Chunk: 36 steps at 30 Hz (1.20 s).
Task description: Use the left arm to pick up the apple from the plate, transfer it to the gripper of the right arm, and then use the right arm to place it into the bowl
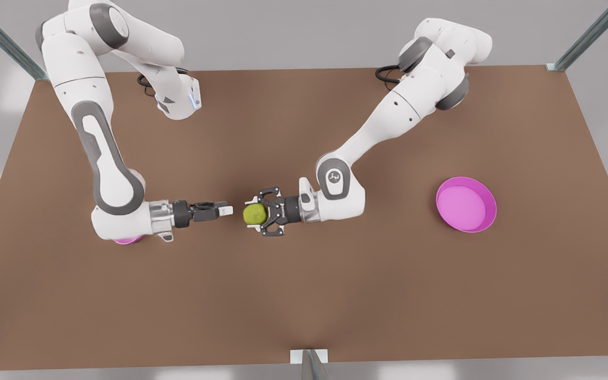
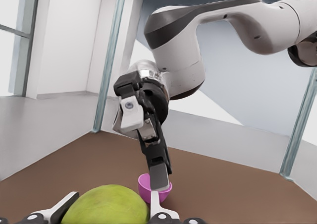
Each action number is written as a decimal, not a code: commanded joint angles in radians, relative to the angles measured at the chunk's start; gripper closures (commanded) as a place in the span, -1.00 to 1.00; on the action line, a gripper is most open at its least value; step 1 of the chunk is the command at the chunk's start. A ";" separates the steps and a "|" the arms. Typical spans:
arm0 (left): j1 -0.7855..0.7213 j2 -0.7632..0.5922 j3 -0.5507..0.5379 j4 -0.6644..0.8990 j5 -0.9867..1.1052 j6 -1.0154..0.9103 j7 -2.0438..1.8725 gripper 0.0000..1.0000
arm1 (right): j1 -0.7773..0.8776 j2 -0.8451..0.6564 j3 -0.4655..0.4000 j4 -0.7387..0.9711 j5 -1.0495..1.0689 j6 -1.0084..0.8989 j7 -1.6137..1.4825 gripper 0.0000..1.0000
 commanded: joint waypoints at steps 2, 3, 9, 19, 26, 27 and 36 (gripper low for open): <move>0.000 -0.001 -0.002 0.001 0.005 0.000 0.172 -0.25 | -0.003 0.038 0.001 -0.021 0.066 0.005 -0.394 -1.00; 0.000 -0.001 -0.004 0.001 0.004 0.000 0.172 -0.25 | -0.003 0.041 0.001 -0.023 0.068 0.005 -0.402 -1.00; 0.003 -0.001 -0.014 0.001 0.004 0.000 0.169 -0.25 | 0.022 0.084 0.005 -0.061 0.229 0.016 -0.635 -1.00; 0.002 0.005 -0.013 -0.001 0.004 0.000 0.171 -0.25 | 0.026 0.082 0.039 -0.061 0.315 0.009 -0.726 -1.00; 0.002 0.005 -0.013 -0.001 0.005 0.000 0.169 -0.25 | 0.029 0.092 0.037 -0.055 0.316 0.070 -0.773 -1.00; 0.002 0.005 -0.013 -0.001 0.004 0.000 0.171 -0.25 | 0.029 0.096 0.036 -0.057 0.315 0.070 -0.776 -1.00; 0.002 0.005 -0.013 -0.001 0.004 0.000 0.171 -0.25 | 0.031 0.113 0.033 -0.051 0.315 0.081 -0.793 -1.00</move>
